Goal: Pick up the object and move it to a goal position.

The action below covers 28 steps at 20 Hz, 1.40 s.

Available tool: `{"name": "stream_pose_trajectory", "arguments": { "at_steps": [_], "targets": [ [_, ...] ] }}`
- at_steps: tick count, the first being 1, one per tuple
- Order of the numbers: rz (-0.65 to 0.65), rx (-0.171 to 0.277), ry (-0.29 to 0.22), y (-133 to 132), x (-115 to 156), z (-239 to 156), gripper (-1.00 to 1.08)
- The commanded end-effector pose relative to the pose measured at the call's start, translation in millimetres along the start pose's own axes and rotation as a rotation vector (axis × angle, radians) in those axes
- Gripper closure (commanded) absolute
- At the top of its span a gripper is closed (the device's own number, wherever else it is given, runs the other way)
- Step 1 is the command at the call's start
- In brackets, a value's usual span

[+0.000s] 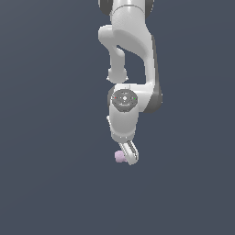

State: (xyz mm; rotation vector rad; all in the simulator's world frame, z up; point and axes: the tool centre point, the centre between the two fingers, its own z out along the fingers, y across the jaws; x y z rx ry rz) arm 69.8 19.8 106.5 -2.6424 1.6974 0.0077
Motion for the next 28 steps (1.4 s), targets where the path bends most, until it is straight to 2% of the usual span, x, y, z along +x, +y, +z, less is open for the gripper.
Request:
{"name": "stream_pose_trajectory", "arguments": {
  "at_steps": [1, 7, 14, 23, 28],
  "targets": [
    [0.072, 0.0, 0.0, -3, 1, 4, -0.92],
    [0.215, 0.001, 0.002, -10, 4, 12, -0.92],
    [0.318, 0.002, 0.004, -15, 5, 17, -0.92],
    [0.348, 0.002, 0.004, -16, 6, 19, -0.92],
    [0.35, 0.002, 0.004, -16, 6, 34, -0.92]
  ]
}}
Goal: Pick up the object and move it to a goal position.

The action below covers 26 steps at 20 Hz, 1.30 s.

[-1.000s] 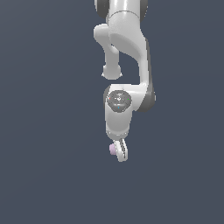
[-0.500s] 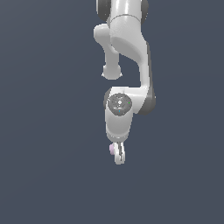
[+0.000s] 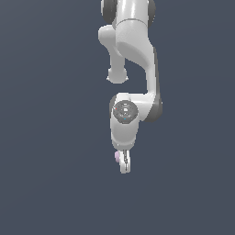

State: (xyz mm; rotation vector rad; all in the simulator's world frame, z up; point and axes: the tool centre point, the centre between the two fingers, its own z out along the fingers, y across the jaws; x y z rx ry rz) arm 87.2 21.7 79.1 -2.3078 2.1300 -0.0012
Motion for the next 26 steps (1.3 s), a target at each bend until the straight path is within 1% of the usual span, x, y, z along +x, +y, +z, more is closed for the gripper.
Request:
{"name": "stream_pose_trajectory", "arguments": {
  "at_steps": [1, 6, 12, 13, 26],
  "targets": [
    [0.001, -0.002, 0.0, 1, 0, 11, -0.92],
    [0.004, -0.001, 0.0, 2, 0, 37, -0.92],
    [0.004, -0.001, 0.0, 0, 0, 42, -0.92],
    [0.004, -0.001, 0.0, 0, 0, 42, 1.08],
    [0.004, -0.001, 0.0, 1, 1, 39, 1.08]
  ]
}}
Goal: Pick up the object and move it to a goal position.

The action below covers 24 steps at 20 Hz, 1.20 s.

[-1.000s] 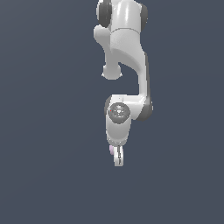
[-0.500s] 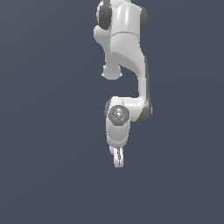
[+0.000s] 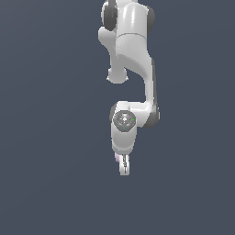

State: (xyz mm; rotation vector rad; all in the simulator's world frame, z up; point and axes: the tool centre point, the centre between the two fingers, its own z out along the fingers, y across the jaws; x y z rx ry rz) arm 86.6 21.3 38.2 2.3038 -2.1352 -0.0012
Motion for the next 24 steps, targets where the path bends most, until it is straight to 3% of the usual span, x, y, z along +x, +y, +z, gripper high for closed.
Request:
{"name": "stream_pose_trajectory", "arguments": {
  "at_steps": [1, 11, 24],
  "targets": [
    [0.0, 0.001, 0.0, 0, 0, -4, 1.08],
    [0.0, 0.001, -0.001, 8, 4, -53, 1.08],
    [0.002, 0.0, -0.002, 30, 16, -197, 1.08]
  ]
}}
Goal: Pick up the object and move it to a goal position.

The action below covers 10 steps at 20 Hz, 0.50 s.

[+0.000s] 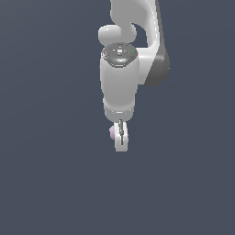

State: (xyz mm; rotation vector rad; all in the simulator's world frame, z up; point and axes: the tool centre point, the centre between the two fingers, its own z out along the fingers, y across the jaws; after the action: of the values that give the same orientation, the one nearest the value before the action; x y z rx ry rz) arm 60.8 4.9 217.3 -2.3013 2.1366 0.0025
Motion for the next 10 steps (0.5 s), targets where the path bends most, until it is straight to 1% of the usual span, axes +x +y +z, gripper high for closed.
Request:
{"name": "stream_pose_trajectory", "arguments": {
  "at_steps": [1, 10],
  "targets": [
    [0.0, 0.0, 0.0, 5, 3, -30, 1.08],
    [0.001, 0.0, 0.002, 19, 11, -134, 1.08]
  ]
}}
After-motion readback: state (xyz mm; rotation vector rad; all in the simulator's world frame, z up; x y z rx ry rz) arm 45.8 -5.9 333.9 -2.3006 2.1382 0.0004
